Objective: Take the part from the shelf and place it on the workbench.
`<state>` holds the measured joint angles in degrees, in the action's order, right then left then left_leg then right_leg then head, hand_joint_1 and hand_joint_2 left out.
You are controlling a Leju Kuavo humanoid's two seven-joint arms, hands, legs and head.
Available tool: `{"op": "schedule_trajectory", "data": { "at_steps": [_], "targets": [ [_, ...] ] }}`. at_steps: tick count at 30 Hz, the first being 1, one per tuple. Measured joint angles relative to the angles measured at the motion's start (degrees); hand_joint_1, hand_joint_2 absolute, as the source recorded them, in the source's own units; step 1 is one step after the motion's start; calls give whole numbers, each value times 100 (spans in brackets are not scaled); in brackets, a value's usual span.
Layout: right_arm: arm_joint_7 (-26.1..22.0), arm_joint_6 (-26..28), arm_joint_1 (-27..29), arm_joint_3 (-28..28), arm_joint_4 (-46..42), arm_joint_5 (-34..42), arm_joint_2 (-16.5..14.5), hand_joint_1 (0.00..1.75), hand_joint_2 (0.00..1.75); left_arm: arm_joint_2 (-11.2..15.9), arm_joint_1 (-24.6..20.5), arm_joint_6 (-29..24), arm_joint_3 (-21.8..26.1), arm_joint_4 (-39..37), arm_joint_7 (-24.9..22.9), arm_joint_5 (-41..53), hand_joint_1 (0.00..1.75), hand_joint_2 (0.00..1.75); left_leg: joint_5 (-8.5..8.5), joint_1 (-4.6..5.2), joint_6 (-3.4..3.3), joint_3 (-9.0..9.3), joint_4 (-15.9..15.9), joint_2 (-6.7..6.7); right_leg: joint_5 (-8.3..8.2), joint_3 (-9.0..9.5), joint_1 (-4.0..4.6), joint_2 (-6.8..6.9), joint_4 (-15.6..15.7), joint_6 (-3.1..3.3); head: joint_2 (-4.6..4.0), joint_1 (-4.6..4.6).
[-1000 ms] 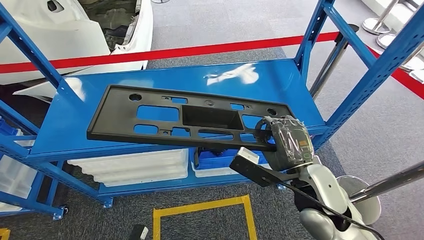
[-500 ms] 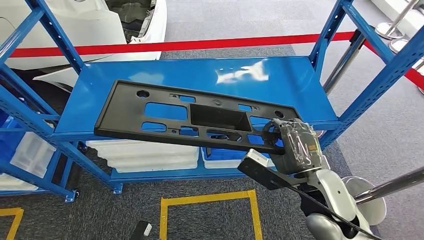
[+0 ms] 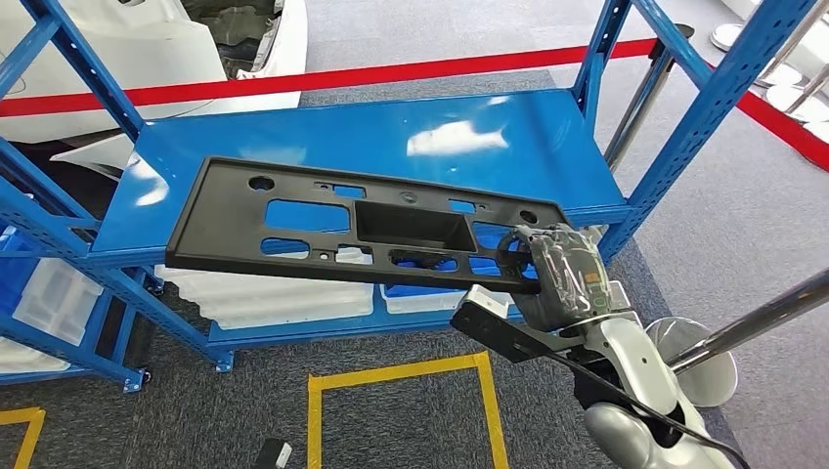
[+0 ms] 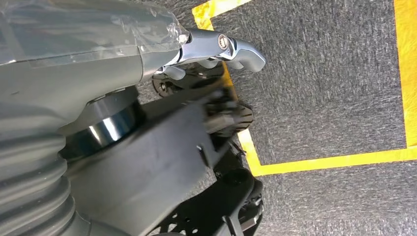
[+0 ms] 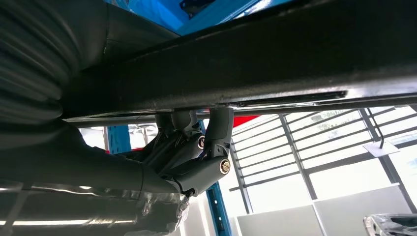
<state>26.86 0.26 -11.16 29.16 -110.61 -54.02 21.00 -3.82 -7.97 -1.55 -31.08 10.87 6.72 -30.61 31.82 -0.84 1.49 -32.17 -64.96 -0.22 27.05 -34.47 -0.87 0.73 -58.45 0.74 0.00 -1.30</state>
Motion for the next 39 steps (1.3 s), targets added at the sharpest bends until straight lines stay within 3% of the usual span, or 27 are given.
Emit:
{"op": "schedule_trajectory", "data": {
  "at_steps": [2, 5, 6, 8, 10, 11, 12, 13, 15, 17, 19, 21, 23, 25, 26, 27, 28, 30, 32, 36, 37, 39],
  "targets": [
    [0, 1, -9, 0, 2, -1, 0, 175, 175, 0, -14, 2, 1, 1, -1, 1, 0, 175, -54, 11, -32, 312, 572, -5, -37, -70, 9, 0, -55, -62, 0, -30],
    [0, 1, -23, 0, 14, 0, -8, 175, 175, 1, -2, 3, 2, 0, -1, 1, 0, 175, -82, 20, -140, 278, 701, 0, -102, -131, 1, -4, -82, -175, 0, -10],
    [0, 1, -25, 0, 24, 0, -13, 175, 175, 2, 3, 5, 2, 1, -3, 1, 0, 175, -122, 15, -192, 253, 716, 7, -39, -163, -5, -7, -141, -207, 0, 3],
    [0, 2, -26, -1, 45, 0, -17, 175, 175, 2, 2, 8, 2, 2, -6, 3, 0, 175, -204, 7, -284, 182, 742, 23, 331, -313, -19, -14, -547, -249, 0, 78],
    [0, 2, -23, -2, 62, 1, -21, 175, 175, 2, 0, 9, 2, 1, -7, 7, 0, 175, -272, 29, -329, 90, 734, 28, 768, -507, -17, -18, -1219, -265, 0, 171],
    [0, 2, -20, -2, 69, 1, -22, 175, 175, 2, 2, 9, 2, 1, -7, 8, 0, 175, -302, 42, -336, 43, 725, 31, 861, -539, -16, -18, -1454, -267, 0, 196],
    [0, 2, -19, -2, 76, 2, -24, 175, 175, 2, 3, 9, 2, 1, -7, 9, 0, 175, -329, 51, -337, -3, 713, 33, 835, -483, -16, -18, -1510, -262, 0, 215],
    [0, 2, -18, -2, 81, 1, -24, 175, 175, 2, 3, 9, 2, 1, -7, 9, 0, 175, -350, 56, -332, -46, 698, 33, 716, -332, -14, -18, -1366, -250, 0, 230],
    [-1, 2, -21, -2, 84, 0, -26, 175, 175, 2, 3, 9, 2, 2, -7, 9, 0, 175, -381, 60, -309, -114, 663, 32, 453, 153, -3, -21, -662, -198, 0, 268],
    [-2, 3, -27, -2, 83, -1, -29, 175, 175, 2, 1, 9, 2, 2, -7, 9, 0, 175, -424, 67, -258, -163, 634, 31, 370, 483, 32, -33, -85, -153, 0, 297],
    [-2, 3, -28, -2, 82, 0, -31, 175, 175, 1, 3, 9, 1, 1, -7, 9, 0, 175, -483, 67, -184, -197, 629, 32, 367, 517, 66, -41, 59, -127, 0, 303],
    [-7, 1, -28, -2, 82, 4, -36, 175, 175, 1, 8, 3, 0, -1, -7, 9, 0, 175, -434, 65, -111, -236, 577, 25, 304, 482, 40, -24, 110, -61, 0, 292],
    [-13, -2, -30, -2, 82, 21, -45, 175, 175, 2, 8, -11, 0, -1, -7, 9, 0, 175, -98, 62, -48, -374, 200, 17, 225, 420, 7, -2, 145, 25, 0, 225],
    [-16, -4, -22, -2, 83, 47, -49, 175, 175, 2, 14, -27, 0, -1, -7, 9, 0, 175, 346, 46, -1, -599, -494, 16, 172, 323, 13, 2, 121, 70, 0, 144],
    [-16, -5, -14, -2, 83, 56, -50, 175, 175, 2, 18, -32, 0, -1, -7, 9, 0, 175, 461, 38, 13, -668, -780, 17, 149, 270, 16, 1, 100, 78, 0, 119],
    [-16, -6, -6, -2, 83, 60, -50, 175, 175, 2, 21, -35, 0, -1, -7, 9, 0, 175, 458, 31, 21, -656, -901, 17, 127, 215, 17, -3, 76, 77, 0, 95],
    [-16, -7, -1, -2, 82, 61, -50, 175, 175, 3, 22, -36, 0, -1, -7, 10, 0, 175, 355, 25, 22, -548, -823, 17, 107, 164, 16, -10, 49, 70, 0, 73],
    [-15, -7, 6, -2, 82, 61, -50, 175, 175, 4, 20, -42, 0, -1, -7, 13, 0, 175, 59, 13, -6, -98, -158, -20, 81, 81, 14, -43, -5, 47, 0, 28],
    [-15, -6, 9, -3, 82, 61, -50, 175, 175, 4, 21, -51, 0, -1, -7, 16, 0, 175, -58, 18, -48, 266, 488, -88, 51, 22, 23, -79, -52, -6, 0, 3],
    [-6, -5, 30, -8, 82, 68, -50, 175, 175, 3, 21, -60, 0, -1, -7, 40, 0, 175, -85, 13, -165, 312, 736, -49, 10, -59, 25, -131, -102, -150, -1, 9],
    [-2, -5, 36, -11, 82, 69, -49, 175, 175, 2, 16, -61, 0, -1, -6, 44, 0, 175, -119, -1, -212, 299, 761, -21, 101, -108, 21, -132, -209, -173, -1, 35],
    [5, -5, 49, -21, 82, 70, -48, 175, 175, 2, 13, -60, 0, -1, -5, 50, 0, 175, -176, -10, -282, 255, 786, 43, 475, -337, 5, -118, -770, -218, -1, 115]
  ]
}}
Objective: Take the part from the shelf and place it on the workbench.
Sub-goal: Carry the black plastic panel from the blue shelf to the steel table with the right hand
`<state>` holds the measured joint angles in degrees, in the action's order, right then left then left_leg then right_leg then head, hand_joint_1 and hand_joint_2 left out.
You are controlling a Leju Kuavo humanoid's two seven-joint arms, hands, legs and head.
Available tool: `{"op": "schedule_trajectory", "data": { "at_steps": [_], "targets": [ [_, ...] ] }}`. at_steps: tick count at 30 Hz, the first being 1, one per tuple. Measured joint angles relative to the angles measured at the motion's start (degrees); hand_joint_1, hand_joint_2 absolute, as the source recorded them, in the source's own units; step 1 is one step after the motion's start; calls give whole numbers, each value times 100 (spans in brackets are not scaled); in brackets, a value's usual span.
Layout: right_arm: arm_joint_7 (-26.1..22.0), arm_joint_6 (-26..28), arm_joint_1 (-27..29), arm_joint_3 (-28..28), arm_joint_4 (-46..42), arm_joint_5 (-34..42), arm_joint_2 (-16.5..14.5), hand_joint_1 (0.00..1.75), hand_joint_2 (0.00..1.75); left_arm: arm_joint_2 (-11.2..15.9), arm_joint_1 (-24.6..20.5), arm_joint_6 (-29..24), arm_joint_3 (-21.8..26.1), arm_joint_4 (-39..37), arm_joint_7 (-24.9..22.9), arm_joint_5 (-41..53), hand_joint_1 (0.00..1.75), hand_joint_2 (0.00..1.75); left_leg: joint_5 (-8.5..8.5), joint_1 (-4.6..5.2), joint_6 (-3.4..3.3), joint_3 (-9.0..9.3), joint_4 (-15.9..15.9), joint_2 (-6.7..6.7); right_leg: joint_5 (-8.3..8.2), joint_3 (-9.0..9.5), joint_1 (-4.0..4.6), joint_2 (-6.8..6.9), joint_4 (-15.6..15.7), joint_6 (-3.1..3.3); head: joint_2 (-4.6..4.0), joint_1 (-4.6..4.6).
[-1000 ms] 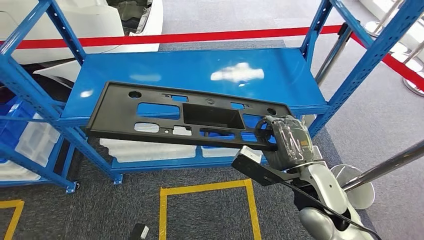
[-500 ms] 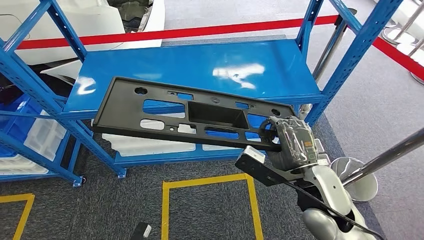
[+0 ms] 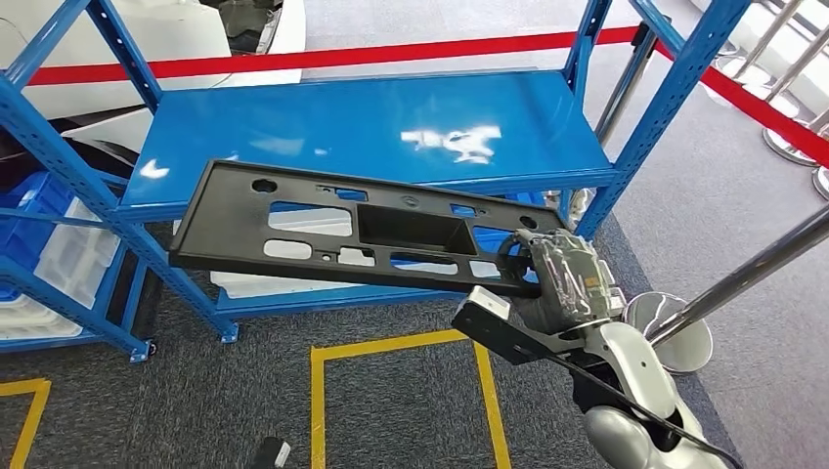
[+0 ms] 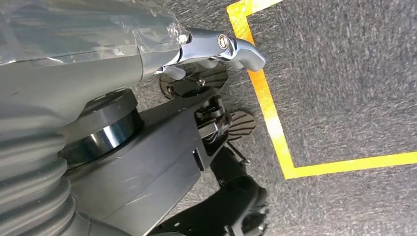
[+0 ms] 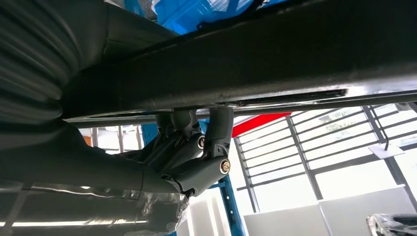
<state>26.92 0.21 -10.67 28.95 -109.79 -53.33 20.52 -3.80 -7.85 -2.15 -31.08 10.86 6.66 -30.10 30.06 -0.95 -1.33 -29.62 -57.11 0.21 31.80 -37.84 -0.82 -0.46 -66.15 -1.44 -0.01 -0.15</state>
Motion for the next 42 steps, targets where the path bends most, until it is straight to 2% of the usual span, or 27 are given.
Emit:
{"op": "schedule_trajectory", "data": {
  "at_steps": [2, 3, 4, 6, 8, 9, 11, 13, 15, 17, 18, 19, 20, 22, 24, 25, 27, 28, 30, 32, 33, 34, 35, 36, 38, 39, 42],
  "targets": [
    [9, -1, 22, -6, 0, 2, 0, 175, 175, 0, 4, 1, 0, 0, 1, 2, 0, 175, -31, 6, -19, -61, -16, 59, 328, -269, -13, 7, -705, -43, 0, 74],
    [14, -2, 34, -7, 0, 3, 0, 175, 175, 0, 5, 0, 0, 0, 1, 2, 0, 175, -40, 8, -18, -85, -31, 88, 353, -303, -19, 12, -857, -57, 0, 93],
    [17, -2, 42, -9, 0, 3, 0, 175, 175, 0, 4, 0, 0, 0, 1, 2, 0, 175, -44, 7, -15, -104, -48, 115, 268, -228, -26, 22, -785, -64, 1, 113],
    [17, -2, 43, -16, 0, 3, 0, 175, 175, 0, 0, 3, 0, 0, 2, 3, 0, 175, -35, 4, 7, -121, -87, 164, -73, 175, -38, 100, -86, -59, 1, 158],
    [17, -2, 37, -25, -2, 2, -1, 175, 175, 1, -6, 7, 0, 0, 7, 3, 0, 175, -24, 29, 61, -148, -136, 199, -265, 491, -8, 214, 553, -21, 1, 204],
    [19, -2, 37, -28, -3, 1, -2, 175, 175, 2, -6, 7, 0, 0, 10, 3, 0, 175, -26, 42, 92, -164, -151, 218, -269, 531, 11, 241, 678, 7, 0, 206],
    [22, -2, 44, -31, -4, 0, -2, 175, 175, 2, -7, 7, 0, 0, 14, 4, 0, 175, -43, 56, 149, -183, -155, 263, -270, 504, 25, 197, 700, 82, 0, 181],
    [23, -2, 46, -33, -4, -1, -2, 175, 175, 2, -13, 7, 0, 0, 17, 5, 0, 175, 65, 44, 207, -211, -266, 237, -308, 490, 7, 149, 729, 164, 1, 144],
    [23, -2, 39, -34, -4, -2, -2, 175, 175, 2, -11, 7, 0, 0, 18, 5, 0, 175, 396, 30, 254, -408, -771, 127, -343, 477, -6, 113, 752, 233, 1, 80],
    [23, -2, 39, -34, -4, -2, -2, 175, 175, 2, 5, 7, -1, 0, 18, 5, 0, 175, 727, 32, 272, -731, -1506, 58, -360, 446, 6, 58, 745, 266, 1, 12],
    [23, -2, 41, -34, -4, -2, -2, 175, 175, 2, 12, 7, -2, 0, 18, 5, 0, 175, 769, 32, 271, -826, -1721, 46, -366, 432, 12, 23, 737, 273, 0, -8],
    [23, -2, 43, -34, -4, -1, -2, 175, 175, 2, 16, 7, -3, 0, 18, 5, 0, 175, 700, 33, 259, -824, -1730, 38, -370, 423, 16, -16, 726, 276, -1, -24],
    [23, -2, 43, -34, -4, -1, -2, 175, 175, 2, 17, 8, -4, 0, 18, 5, 0, 175, 534, 34, 239, -719, -1520, 23, -370, 418, 17, -56, 712, 276, -1, -39],
    [23, -2, 41, -34, -4, -1, -2, 175, 175, 7, 16, 8, -3, 0, 18, 4, 0, 175, 151, 32, 178, -376, -786, -96, -366, 409, 23, -132, 679, 262, 0, -72],
    [23, -2, 37, -34, -4, 0, -2, 175, 175, 15, 18, 9, -3, 0, 18, 3, 0, 175, 9, 38, 142, -196, -301, -222, -381, 358, 22, -203, 648, 206, 1, -88],
    [23, -2, 38, -35, -4, -1, -2, 175, 175, 20, 20, 9, -3, 0, 18, 2, 0, 175, 19, 48, 132, -192, -238, -248, -400, 328, 18, -235, 646, 166, 1, -88],
    [22, -2, 44, -36, -4, -1, -2, 175, 175, 21, 17, 9, -3, 0, 18, 1, 0, 175, -20, 41, 87, -199, -177, -187, -422, 297, -1, -273, 656, 88, 1, -86],
    [22, -2, 44, -37, -4, -1, -2, 175, 175, 20, 11, 9, -2, 0, 19, 1, 0, 175, -51, 28, 51, -195, -142, -151, -373, 276, -5, -244, 608, 59, 1, -72],
    [21, -2, 38, -39, -4, -1, -1, 175, 175, 18, 7, 9, -2, 0, 21, 1, 0, 175, -101, 1, -4, -195, -86, -64, -89, 103, -22, -117, 196, 5, 1, -2],
    [21, -2, 40, -40, -4, -1, -2, 175, 175, 19, 21, 9, -2, 0, 22, 1, 0, 175, -110, 4, -18, -212, -83, 20, 260, -211, -37, -27, -528, -54, 1, 88],
    [21, -2, 47, -40, -4, -1, -2, 175, 175, 19, 27, 9, -2, 0, 22, 1, 0, 175, -110, 6, -18, -219, -87, 63, 333, -311, -45, -13, -778, -76, 1, 112],
    [22, -2, 52, -40, -4, 0, -2, 175, 175, 20, 27, 9, -2, 0, 22, 1, 0, 175, -109, 8, -17, -223, -94, 104, 299, -318, -52, -2, -836, -90, 1, 130],
    [22, -2, 54, -40, -4, 0, -2, 175, 175, 19, 25, 9, -2, 0, 22, 1, 0, 175, -106, 6, -12, -223, -102, 140, 159, -210, -56, 18, -655, -95, 1, 149],
    [22, -2, 55, -40, -4, 0, -2, 175, 175, 19, 21, 9, -2, 0, 22, 1, 0, 175, -99, 3, -2, -220, -111, 172, -46, -7, -58, 60, -283, -91, 1, 170],
    [22, -2, 50, -40, -4, -1, -2, 175, 175, 19, 14, 9, -2, 0, 22, 1, 0, 175, -82, 17, 41, -223, -134, 219, -298, 367, -32, 189, 454, -55, 1, 222],
    [22, -2, 48, -41, -4, -1, -2, 175, 175, 19, 13, 9, -2, 0, 22, 1, 0, 175, -79, 30, 69, -230, -143, 236, -337, 449, -14, 229, 651, -24, 1, 233],
    [23, -2, 49, -43, -4, -2, -2, 175, 175, 19, 6, 8, -4, 0, 22, 0, 0, 175, -77, 47, 165, -238, -147, 293, -347, 423, 12, 178, 726, 86, 1, 199]
  ]
}}
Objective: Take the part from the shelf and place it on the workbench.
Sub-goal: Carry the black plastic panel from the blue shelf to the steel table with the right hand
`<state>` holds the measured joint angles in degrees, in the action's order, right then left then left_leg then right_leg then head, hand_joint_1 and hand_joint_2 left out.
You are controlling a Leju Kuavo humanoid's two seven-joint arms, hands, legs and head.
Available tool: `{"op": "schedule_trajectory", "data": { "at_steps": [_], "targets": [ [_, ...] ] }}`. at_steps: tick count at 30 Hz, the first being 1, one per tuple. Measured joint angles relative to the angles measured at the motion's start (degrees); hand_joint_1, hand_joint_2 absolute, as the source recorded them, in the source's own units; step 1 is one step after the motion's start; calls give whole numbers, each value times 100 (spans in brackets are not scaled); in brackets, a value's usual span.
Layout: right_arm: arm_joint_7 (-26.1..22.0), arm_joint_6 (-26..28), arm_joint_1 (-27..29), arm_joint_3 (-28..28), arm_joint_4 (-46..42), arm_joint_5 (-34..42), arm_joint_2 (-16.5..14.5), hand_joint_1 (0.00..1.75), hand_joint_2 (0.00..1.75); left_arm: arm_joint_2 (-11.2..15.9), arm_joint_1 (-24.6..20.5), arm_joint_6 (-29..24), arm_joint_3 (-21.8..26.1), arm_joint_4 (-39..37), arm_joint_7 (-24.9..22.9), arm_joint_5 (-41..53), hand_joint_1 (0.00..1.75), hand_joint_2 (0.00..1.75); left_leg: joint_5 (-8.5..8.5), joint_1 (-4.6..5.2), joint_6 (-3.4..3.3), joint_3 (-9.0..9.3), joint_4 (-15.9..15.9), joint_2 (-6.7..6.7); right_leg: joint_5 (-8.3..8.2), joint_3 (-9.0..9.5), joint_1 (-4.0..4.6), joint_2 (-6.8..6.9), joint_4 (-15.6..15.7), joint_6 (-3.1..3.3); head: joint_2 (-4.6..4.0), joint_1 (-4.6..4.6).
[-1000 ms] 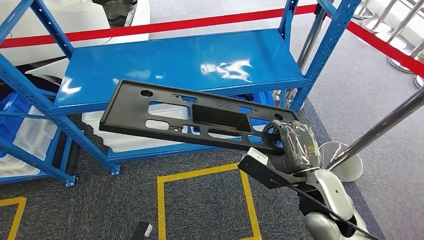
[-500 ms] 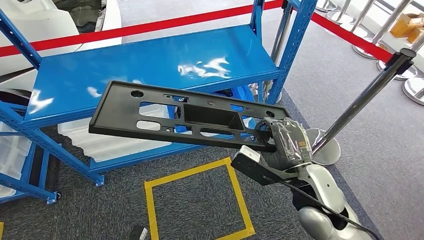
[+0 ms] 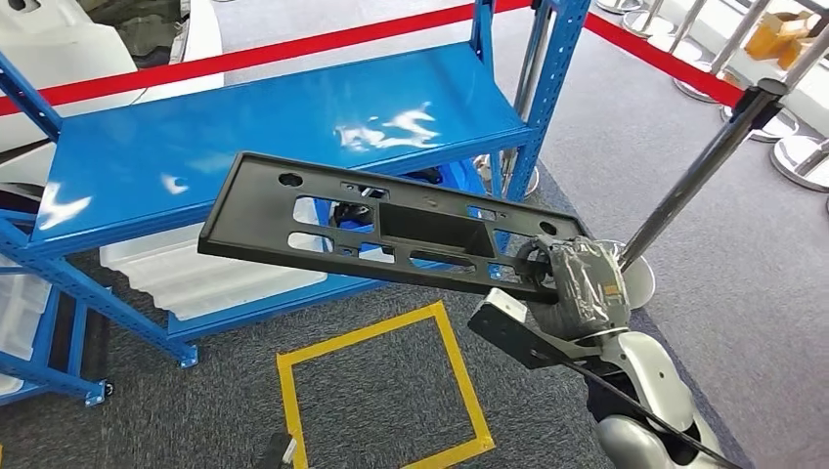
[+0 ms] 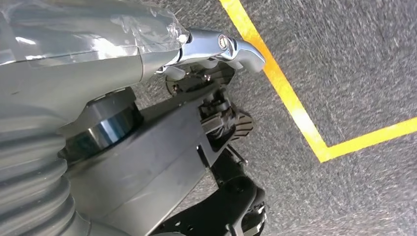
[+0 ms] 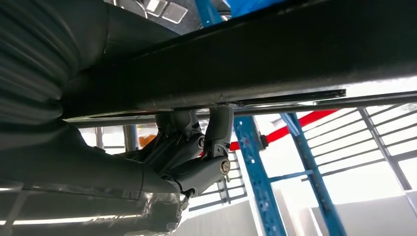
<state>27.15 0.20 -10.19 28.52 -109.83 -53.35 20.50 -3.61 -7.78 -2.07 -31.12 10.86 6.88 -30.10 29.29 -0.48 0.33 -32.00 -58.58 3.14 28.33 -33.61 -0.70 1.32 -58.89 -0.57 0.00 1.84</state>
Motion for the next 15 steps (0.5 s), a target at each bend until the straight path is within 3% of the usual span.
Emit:
{"op": "schedule_trajectory", "data": {
  "at_steps": [2, 5, 6, 7, 8, 11, 13, 15],
  "targets": [
    [0, 0, -6, -1, 0, 0, -1, 175, 175, 1, -15, -8, 0, 0, 1, -1, 0, 175, 148, -15, 59, -53, -169, -65, -37, -1, -16, -47, 38, 84, 0, -31],
    [0, 0, -14, -2, 0, 2, -4, 175, 175, 1, -11, -11, 0, 0, 2, -1, 0, 175, 684, -23, 99, -480, -1180, -231, -64, -15, -11, -124, 53, 164, -1, -136],
    [0, 0, -12, -2, 0, 2, -5, 175, 175, 1, -5, -9, 0, 0, 2, 0, 0, 175, 788, -22, 102, -621, -1496, -249, -66, -20, -4, -161, 49, 171, -1, -164],
    [0, -1, -11, -2, 0, 2, -6, 175, 175, 1, -1, -6, -1, 0, 2, 0, 0, 175, 783, -21, 97, -679, -1628, -257, -68, -23, 0, -201, 42, 175, -1, -180],
    [0, -1, -10, -2, 0, 2, -7, 175, 175, 1, 0, -3, -1, 0, 2, 0, 0, 175, 669, -21, 86, -634, -1538, -264, -67, -23, 2, -244, 33, 175, 0, -194],
    [1, -1, -15, -2, 0, 2, -9, 175, 175, 7, -4, -1, 0, 0, 3, 1, 0, 175, 131, -32, 19, -157, -471, -442, -51, -39, 7, -374, -26, 144, 0, -239],
    [2, -1, -18, -3, 0, 4, -11, 175, 175, 12, -2, -1, 1, 0, 4, 1, 0, 175, 41, -26, -13, -23, -98, -571, -57, -91, 4, -448, -58, 82, 0, -245],
    [6, 1, -15, -5, 0, 19, -11, 175, 175, 13, -5, -5, 1, 0, 9, -1, 0, 175, 29, -11, -55, -24, -58, -538, -86, -123, -16, -510, -43, 4, 0, -244]
  ]
}}
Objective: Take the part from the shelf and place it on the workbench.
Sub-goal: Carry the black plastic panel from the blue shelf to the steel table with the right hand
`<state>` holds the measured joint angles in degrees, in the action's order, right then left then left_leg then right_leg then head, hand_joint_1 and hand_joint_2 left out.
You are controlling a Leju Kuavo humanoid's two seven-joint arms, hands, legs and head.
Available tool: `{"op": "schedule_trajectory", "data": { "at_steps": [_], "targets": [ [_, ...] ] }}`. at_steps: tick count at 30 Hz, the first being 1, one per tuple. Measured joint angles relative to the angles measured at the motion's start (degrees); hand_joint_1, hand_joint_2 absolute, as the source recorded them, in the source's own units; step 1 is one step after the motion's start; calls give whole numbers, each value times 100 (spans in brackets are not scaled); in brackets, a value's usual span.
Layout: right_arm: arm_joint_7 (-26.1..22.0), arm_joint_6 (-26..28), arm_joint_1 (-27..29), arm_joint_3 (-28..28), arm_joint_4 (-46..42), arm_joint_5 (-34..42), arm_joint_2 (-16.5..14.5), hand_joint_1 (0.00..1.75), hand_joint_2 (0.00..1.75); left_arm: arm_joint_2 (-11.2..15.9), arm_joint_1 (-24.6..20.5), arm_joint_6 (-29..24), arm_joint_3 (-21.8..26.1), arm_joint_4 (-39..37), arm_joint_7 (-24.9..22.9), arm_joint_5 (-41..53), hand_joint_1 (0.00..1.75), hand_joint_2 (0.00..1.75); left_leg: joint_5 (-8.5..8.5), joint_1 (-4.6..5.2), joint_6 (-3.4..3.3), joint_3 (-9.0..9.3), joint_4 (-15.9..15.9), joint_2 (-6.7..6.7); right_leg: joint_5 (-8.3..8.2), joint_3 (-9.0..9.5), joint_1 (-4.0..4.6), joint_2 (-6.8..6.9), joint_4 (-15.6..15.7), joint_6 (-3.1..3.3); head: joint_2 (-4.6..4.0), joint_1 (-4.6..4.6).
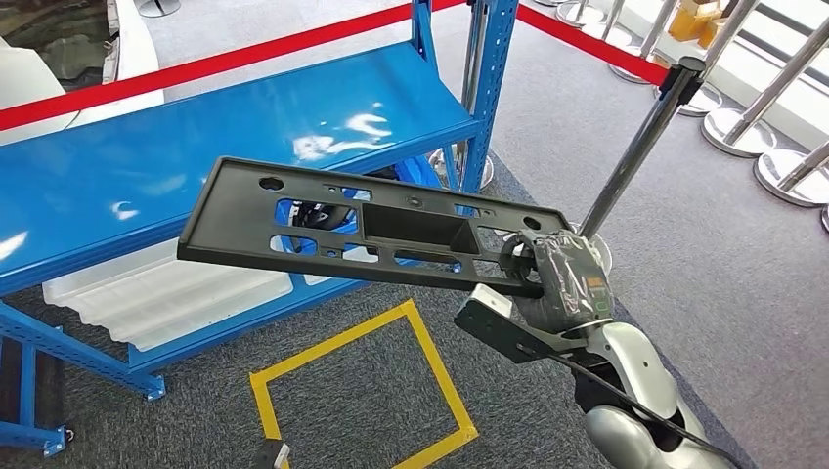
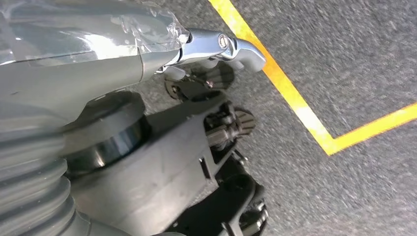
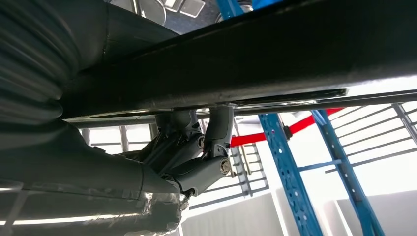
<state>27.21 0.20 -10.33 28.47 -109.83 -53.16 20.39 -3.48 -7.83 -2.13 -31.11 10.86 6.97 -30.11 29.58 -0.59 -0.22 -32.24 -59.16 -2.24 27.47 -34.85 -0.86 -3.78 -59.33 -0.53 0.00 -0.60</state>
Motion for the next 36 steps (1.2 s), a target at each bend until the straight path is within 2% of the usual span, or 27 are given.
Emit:
{"op": "schedule_trajectory", "data": {
  "at_steps": [2, 3, 4, 6, 7, 8, 9, 11, 12, 13, 15, 17, 19, 21, 22, 23, 24, 26, 27, 28, 29, 31, 32, 34, 36],
  "targets": [
    [3, 1, 0, -7, 0, 15, 1, 175, 175, 0, -14, -4, 1, 1, 6, -1, 0, 175, -49, -20, -76, 15, 64, 76, 87, -42, -5, 87, -100, -61, 0, 24],
    [4, 1, -4, -13, 0, 19, 2, 175, 175, -1, -17, -4, 1, 1, 8, -1, 0, 175, -71, -36, -108, 20, 94, 124, 220, -124, -4, 169, -297, -87, 0, 62],
    [5, 1, -2, -17, 0, 21, 2, 175, 175, -1, -14, -4, 1, 1, 10, -1, 0, 175, -81, -38, -125, 20, 104, 169, 401, -256, -7, 258, -603, -111, 0, 110],
    [11, 1, 10, -21, 0, 30, 1, 175, 175, 0, 2, -4, 1, 0, 11, -2, 0, 175, -82, -34, -134, 9, 102, 262, 719, -577, -20, 319, -1317, -150, 0, 182],
    [15, 2, 21, -21, 0, 34, 0, 175, 175, 1, 7, -4, 1, 0, 11, -2, 0, 175, -81, -32, -134, 6, 100, 306, 751, -656, -27, 325, -1502, -161, 0, 201],
    [17, 2, 28, -21, 0, 36, 0, 175, 175, 2, 7, -4, 1, 0, 11, -2, 0, 175, -78, -33, -131, 7, 98, 348, 671, -627, -32, 336, -1468, -165, 0, 221],
    [20, 4, 31, -21, 0, 37, 0, 175, 175, 2, 5, -4, 1, 0, 11, -2, 0, 175, -74, -34, -124, 14, 97, 382, 498, -486, -37, 359, -1205, -163, 0, 243],
    [21, 7, 31, -24, 0, 38, 0, 175, 175, 1, -3, -4, 1, 0, 11, -2, 0, 175, -53, -25, -90, 29, 90, 435, 153, -75, -23, 483, -396, -143, 0, 294],
    [21, 9, 29, -26, 0, 39, -1, 175, 175, 1, -5, -4, 1, 0, 11, -2, 0, 175, -46, -13, -64, 31, 85, 454, 68, 59, -6, 532, -110, -119, 0, 314],
    [22, 9, 29, -27, 0, 40, -1, 175, 175, 1, -6, -4, 1, 0, 11, -3, 0, 175, -40, -1, -35, 31, 82, 473, 47, 119, 14, 561, 40, -94, 0, 322],
    [25, 9, 32, -28, 0, 38, -1, 175, 175, 1, -9, -4, 1, 0, 11, -3, 0, 175, -43, 7, 31, 37, 91, 520, 49, 105, 35, 512, 75, -27, 0, 315],
    [27, 9, 30, -29, 0, 35, -7, 175, 175, 2, -15, -4, 1, 0, 11, -3, 0, 175, 47, -11, 94, 26, 5, 499, 21, 111, 20, 461, 111, 47, 0, 297],
    [27, 10, 24, -29, 0, 35, -18, 175, 175, 3, -14, -4, 1, 0, 11, -5, 0, 175, 361, -26, 132, -169, -488, 382, -2, 124, 6, 418, 143, 113, 0, 240],
    [27, 10, 27, -29, 0, 38, -24, 175, 175, 4, 5, -4, 1, 0, 10, -9, 0, 175, 708, -24, 148, -524, -1263, 297, -3, 119, 16, 357, 140, 142, 0, 168],
    [27, 10, 32, -29, 0, 40, -25, 175, 175, 5, 14, -4, 1, 0, 9, -10, 0, 175, 765, -23, 149, -646, -1513, 282, -2, 119, 21, 320, 136, 146, 0, 143],
    [27, 10, 36, -29, 0, 42, -26, 175, 175, 5, 19, -4, 1, 0, 9, -10, 0, 175, 705, -22, 143, -672, -1553, 275, -1, 122, 23, 278, 131, 146, 0, 121],
    [27, 10, 38, -29, 0, 44, -26, 175, 175, 5, 19, -4, 1, 0, 9, -10, 0, 175, 538, -23, 130, -588, -1356, 266, 1, 129, 24, 233, 124, 143, 0, 99],
    [27, 10, 36, -29, 0, 44, -28, 175, 175, 9, 15, -4, 1, 0, 9, -10, 0, 175, 125, -33, 90, -255, -592, 152, 17, 129, 29, 145, 96, 120, 0, 53],
    [27, 10, 34, -29, 0, 43, -29, 175, 175, 12, 14, -4, 1, 0, 9, -13, 0, 175, 2, -39, 74, -126, -265, 81, 26, 112, 33, 101, 72, 100, 0, 39],
    [27, 10, 32, -29, 0, 43, -31, 175, 175, 14, 16, -4, 1, 0, 8, -15, 0, 175, -49, -40, 62, -59, -74, 21, 28, 88, 33, 65, 52, 74, 0, 39],
    [27, 10, 31, -29, 0, 42, -32, 175, 175, 16, 19, -4, 1, 0, 7, -18, 0, 175, -37, -32, 46, -48, -13, -3, 24, 64, 30, 29, 44, 42, 0, 42],
    [27, 10, 38, -30, 0, 42, -33, 175, 175, 14, 12, -2, 1, 1, 5, -20, 0, 175, -62, -25, -12, -48, 27, 54, 17, 42, 4, -10, 45, -29, 0, 46],
    [27, 10, 40, -31, 0, 42, -33, 175, 175, 13, 2, -1, 1, 1, 5, -20, 0, 175, -80, -30, -53, -39, 53, 88, 63, 22, 1, 31, -6, -59, 0, 52],
    [27, 10, 40, -34, 0, 42, -33, 175, 175, 12, -7, 3, 1, 2, 6, -19, 0, 175, -109, -49, -113, -23, 97, 170, 320, -150, -1, 188, -409, -108, 0, 119],
    [27, 10, 48, -36, 0, 43, -33, 175, 175, 12, 6, 4, 1, 2, 7, -19, 0, 175, -108, -43, -133, -23, 100, 253, 664, -494, -7, 300, -1151, -149, 0, 204]
  ]
}}
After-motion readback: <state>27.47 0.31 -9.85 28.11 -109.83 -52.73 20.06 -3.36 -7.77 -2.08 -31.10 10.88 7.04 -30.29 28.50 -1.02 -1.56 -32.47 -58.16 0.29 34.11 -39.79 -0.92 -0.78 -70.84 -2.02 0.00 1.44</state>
